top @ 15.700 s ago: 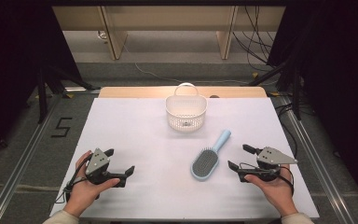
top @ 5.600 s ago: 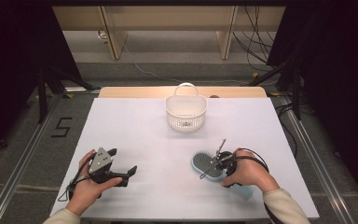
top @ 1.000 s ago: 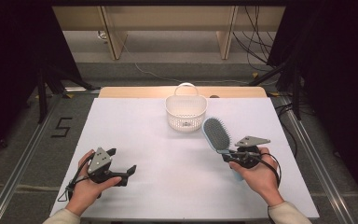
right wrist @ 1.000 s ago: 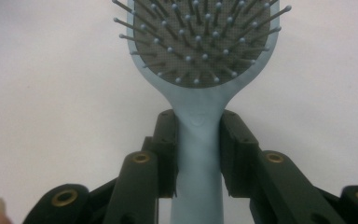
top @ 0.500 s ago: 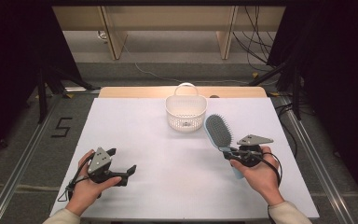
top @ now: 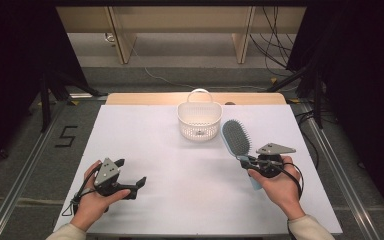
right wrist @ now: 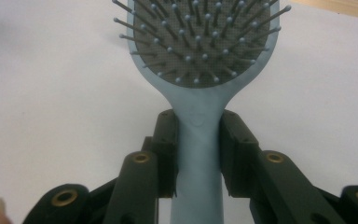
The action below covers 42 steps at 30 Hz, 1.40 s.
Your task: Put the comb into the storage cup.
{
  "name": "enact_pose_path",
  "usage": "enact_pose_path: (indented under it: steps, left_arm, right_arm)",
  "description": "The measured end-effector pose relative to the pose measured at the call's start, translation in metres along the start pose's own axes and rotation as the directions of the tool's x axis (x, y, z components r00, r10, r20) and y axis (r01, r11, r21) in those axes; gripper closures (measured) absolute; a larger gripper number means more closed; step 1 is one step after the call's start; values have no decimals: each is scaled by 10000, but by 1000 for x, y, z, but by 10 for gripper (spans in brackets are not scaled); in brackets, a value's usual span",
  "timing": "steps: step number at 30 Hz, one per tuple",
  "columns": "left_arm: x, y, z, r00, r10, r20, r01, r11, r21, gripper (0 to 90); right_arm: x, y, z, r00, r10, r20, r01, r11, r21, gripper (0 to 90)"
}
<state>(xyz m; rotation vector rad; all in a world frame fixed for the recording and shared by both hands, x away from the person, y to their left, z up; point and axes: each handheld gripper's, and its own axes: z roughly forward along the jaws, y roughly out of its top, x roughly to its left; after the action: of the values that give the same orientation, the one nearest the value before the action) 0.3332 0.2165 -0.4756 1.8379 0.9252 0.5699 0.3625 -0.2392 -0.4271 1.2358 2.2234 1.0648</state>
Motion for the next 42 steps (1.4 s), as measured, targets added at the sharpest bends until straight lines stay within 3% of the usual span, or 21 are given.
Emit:
enact_pose_path:
  steps: [42]
  left_arm:
    - [0,0,1,10000,-38,-21,38,10000,20,7]
  right_arm:
    - [-6,8,1,9999,88,105,-81,9979,-644,707]
